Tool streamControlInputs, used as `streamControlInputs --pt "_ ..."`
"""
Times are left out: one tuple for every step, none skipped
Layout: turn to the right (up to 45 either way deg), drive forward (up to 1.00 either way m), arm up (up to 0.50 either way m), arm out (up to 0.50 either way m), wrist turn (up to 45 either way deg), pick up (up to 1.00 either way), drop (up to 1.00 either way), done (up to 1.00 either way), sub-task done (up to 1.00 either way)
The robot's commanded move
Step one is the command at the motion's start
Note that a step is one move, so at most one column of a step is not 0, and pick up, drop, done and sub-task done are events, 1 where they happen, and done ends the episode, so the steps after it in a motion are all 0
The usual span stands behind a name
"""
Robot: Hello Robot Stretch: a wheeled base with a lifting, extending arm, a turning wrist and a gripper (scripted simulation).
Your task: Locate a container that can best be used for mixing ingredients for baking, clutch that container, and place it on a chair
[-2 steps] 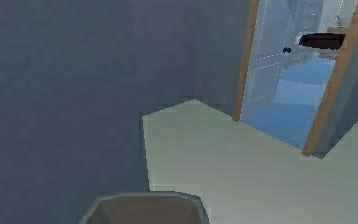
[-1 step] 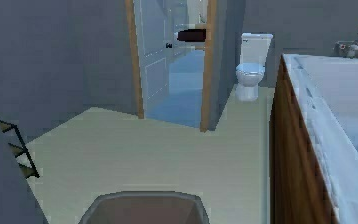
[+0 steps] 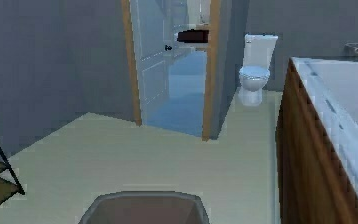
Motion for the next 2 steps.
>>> streamControlInputs --pt "0.0 1.0 0.0 0.0 0.0 0.0 0.0 0.0 0.0" --pt "3.0 0.0 0.0 0.0 0.0 0.0 0.0 0.0 0.0"
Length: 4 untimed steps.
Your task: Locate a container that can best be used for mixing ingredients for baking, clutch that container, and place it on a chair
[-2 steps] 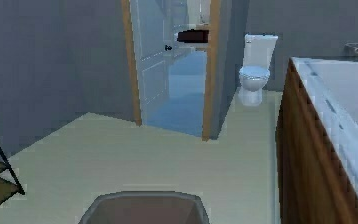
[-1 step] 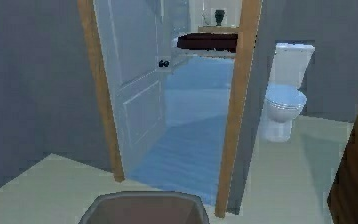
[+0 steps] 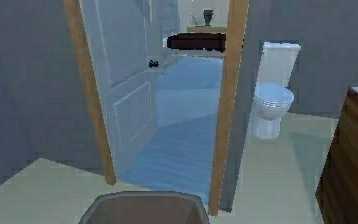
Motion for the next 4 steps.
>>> streamControlInputs --pt "0.0 0.75 0.0 0.0 0.0 0.0 0.0 0.0 0.0" --pt "0.0 0.5 0.0 0.0 0.0 0.0 0.0 0.0 0.0" --pt "21.0 0.0 0.0 0.0 0.0 0.0 0.0 0.0 0.0" --pt "0.0 0.25 0.0 0.0 0.0 0.0 0.0 0.0 0.0"
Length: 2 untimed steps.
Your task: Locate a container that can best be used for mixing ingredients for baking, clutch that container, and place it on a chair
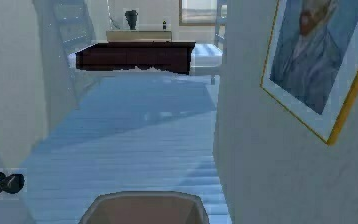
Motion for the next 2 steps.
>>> streamControlInputs --pt "0.0 1.0 0.0 0.0 0.0 0.0 0.0 0.0 0.0" --pt "-3.0 0.0 0.0 0.0 0.0 0.0 0.0 0.0 0.0"
